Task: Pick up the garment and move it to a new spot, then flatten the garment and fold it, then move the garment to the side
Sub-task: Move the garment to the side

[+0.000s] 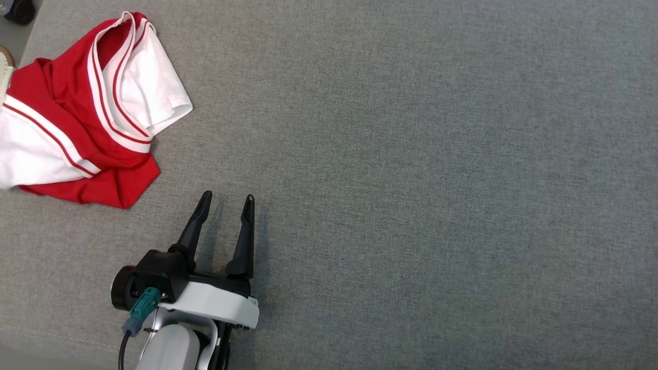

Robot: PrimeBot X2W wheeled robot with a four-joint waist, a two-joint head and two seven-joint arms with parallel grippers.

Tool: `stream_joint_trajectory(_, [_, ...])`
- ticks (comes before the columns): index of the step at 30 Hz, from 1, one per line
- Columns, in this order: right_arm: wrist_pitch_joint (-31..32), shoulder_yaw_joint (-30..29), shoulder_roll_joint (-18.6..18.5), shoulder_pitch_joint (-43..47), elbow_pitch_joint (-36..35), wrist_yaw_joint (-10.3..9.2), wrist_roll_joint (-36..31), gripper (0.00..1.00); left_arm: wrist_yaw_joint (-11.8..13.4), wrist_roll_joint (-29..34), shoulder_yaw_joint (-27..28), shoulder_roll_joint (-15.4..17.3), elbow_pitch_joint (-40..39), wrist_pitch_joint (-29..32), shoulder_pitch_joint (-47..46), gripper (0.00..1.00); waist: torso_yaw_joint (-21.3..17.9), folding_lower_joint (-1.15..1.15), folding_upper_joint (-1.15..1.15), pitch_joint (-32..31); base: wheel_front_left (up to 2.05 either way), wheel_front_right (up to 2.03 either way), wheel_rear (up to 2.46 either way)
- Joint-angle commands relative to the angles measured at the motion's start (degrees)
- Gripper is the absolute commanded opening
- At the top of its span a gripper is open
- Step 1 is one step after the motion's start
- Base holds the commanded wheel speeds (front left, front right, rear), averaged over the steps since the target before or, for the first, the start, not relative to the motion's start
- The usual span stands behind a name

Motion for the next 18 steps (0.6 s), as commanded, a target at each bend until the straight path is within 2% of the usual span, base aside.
stream_joint_trajectory(1, [0.26,0.26,-0.23,-0.16,-0.33,0.00,0.14,1.00,0.14,0.04,0.06,0.22,0.14,-0.11,-0.25,1.00,0.08,0.00,0.00,-0.34,0.00,0.00,0.00])
stream_joint_trajectory(9, [0.57,2.98,-1.47,-2.85,0.68,0.00,-3.76,1.00,0.18,-0.56,-0.22,0.21,0.62,-0.11,0.98,1.00,0.50,0.00,0.00,-3.18,0.00,0.00,0.00])
stream_joint_trajectory(14, [-0.28,4.21,-0.02,-6.35,1.88,-0.01,-7.16,1.00,0.56,-0.87,-0.19,0.22,0.85,-0.11,1.90,1.00,0.40,0.00,0.00,-5.01,0.00,0.00,0.00])
stream_joint_trajectory(18, [-2.90,3.20,2.97,-6.76,0.03,0.00,-5.75,1.00,0.74,-1.43,-0.27,0.22,0.75,-0.11,3.07,1.00,0.22,0.00,0.00,-7.35,0.00,0.00,0.00])
